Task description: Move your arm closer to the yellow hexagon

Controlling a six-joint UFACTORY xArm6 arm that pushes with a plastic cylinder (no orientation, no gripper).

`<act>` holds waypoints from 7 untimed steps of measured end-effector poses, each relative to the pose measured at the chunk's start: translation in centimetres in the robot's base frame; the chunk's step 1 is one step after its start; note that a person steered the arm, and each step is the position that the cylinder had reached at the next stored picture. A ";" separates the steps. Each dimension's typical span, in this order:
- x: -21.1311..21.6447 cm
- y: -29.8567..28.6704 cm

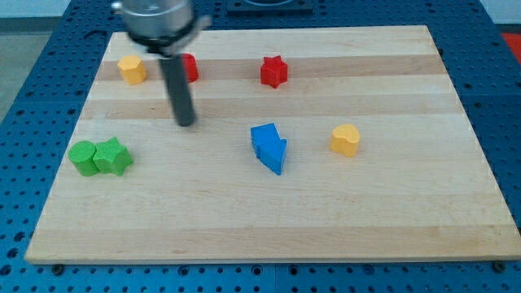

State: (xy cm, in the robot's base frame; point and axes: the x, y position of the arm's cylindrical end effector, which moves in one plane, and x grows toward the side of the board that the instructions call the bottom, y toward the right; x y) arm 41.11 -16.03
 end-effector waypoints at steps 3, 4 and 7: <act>-3.8 -14.4; -5.0 -14.4; -15.4 -12.0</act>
